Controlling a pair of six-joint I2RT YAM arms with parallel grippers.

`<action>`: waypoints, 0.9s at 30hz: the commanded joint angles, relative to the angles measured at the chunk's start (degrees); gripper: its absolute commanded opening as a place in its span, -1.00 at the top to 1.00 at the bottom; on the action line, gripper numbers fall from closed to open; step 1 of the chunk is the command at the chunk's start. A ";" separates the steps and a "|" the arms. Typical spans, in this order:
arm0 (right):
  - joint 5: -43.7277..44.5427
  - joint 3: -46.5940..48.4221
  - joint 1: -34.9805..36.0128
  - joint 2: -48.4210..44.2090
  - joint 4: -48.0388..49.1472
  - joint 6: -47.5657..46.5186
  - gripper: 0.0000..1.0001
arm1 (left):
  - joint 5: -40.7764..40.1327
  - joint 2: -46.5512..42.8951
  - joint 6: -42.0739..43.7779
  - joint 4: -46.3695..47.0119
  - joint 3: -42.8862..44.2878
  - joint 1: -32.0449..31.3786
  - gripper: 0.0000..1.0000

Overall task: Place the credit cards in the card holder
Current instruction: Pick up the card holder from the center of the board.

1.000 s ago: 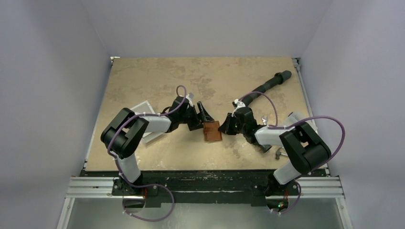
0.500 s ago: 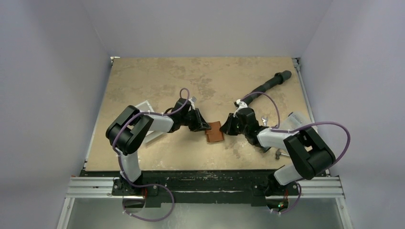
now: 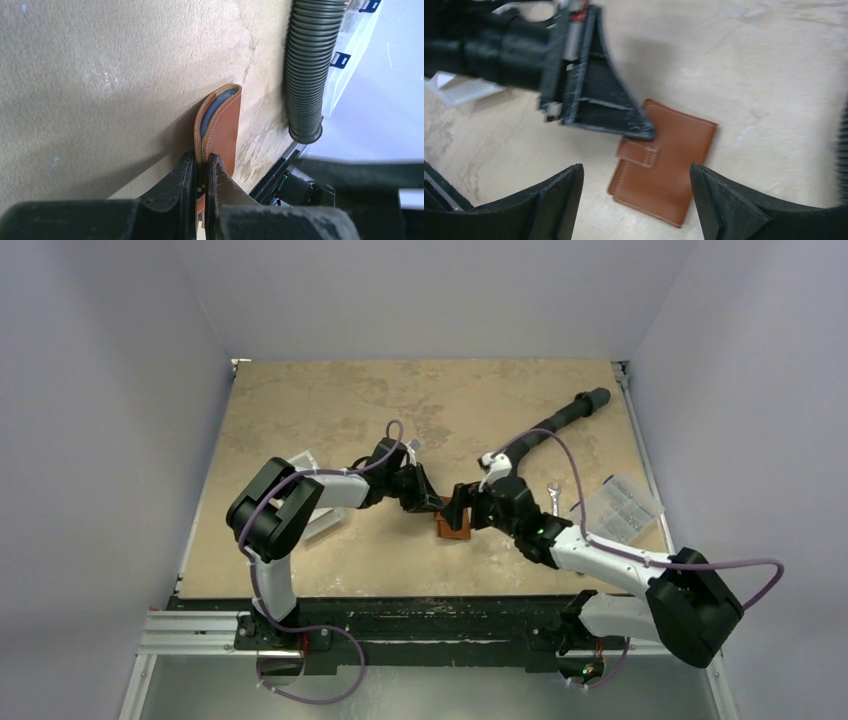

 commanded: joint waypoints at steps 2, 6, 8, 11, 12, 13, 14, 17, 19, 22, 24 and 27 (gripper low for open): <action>23.50 7.04 14.66 2.60 -8.39 -2.76 -0.78 | 1.53 -0.18 0.80 -6.89 4.18 0.01 1.00; 43.03 15.23 24.69 12.52 -19.09 3.54 -0.81 | 4.02 0.88 0.90 -8.20 5.75 0.18 1.00; 51.34 20.50 27.89 18.47 -25.44 7.27 -0.81 | 4.34 0.97 0.39 -7.62 5.44 0.43 1.00; 60.02 29.24 30.04 27.94 -38.26 15.63 -0.79 | 4.48 0.83 0.40 -7.63 5.41 0.65 1.00; 62.31 31.67 30.67 31.02 -44.50 20.48 -0.76 | 4.51 0.75 0.53 -7.69 5.42 0.81 1.00; 64.27 34.08 31.32 32.84 -47.74 22.59 -0.75 | 4.40 0.68 0.66 -7.77 5.49 0.92 1.00; 65.89 35.38 31.95 34.20 -49.72 23.83 -0.73 | 4.35 0.60 0.75 -7.82 5.48 1.00 1.00; 67.45 38.33 32.32 37.17 -54.29 26.24 -0.63 | 4.46 0.45 0.76 -7.76 5.49 1.07 1.00; 67.73 38.92 32.32 38.53 -54.81 26.14 -0.52 | 4.47 0.29 0.74 -7.73 5.48 1.10 1.00; 67.17 38.42 32.32 39.14 -53.68 25.54 -0.24 | 4.60 0.03 0.79 -7.73 5.50 1.06 1.00; 66.93 37.95 32.36 38.96 -53.60 26.02 0.07 | 4.37 -0.38 1.12 -7.78 5.75 1.08 1.00; 66.92 36.85 32.15 37.69 -53.36 26.88 0.54 | 3.70 -1.21 2.61 -8.54 6.35 1.06 1.00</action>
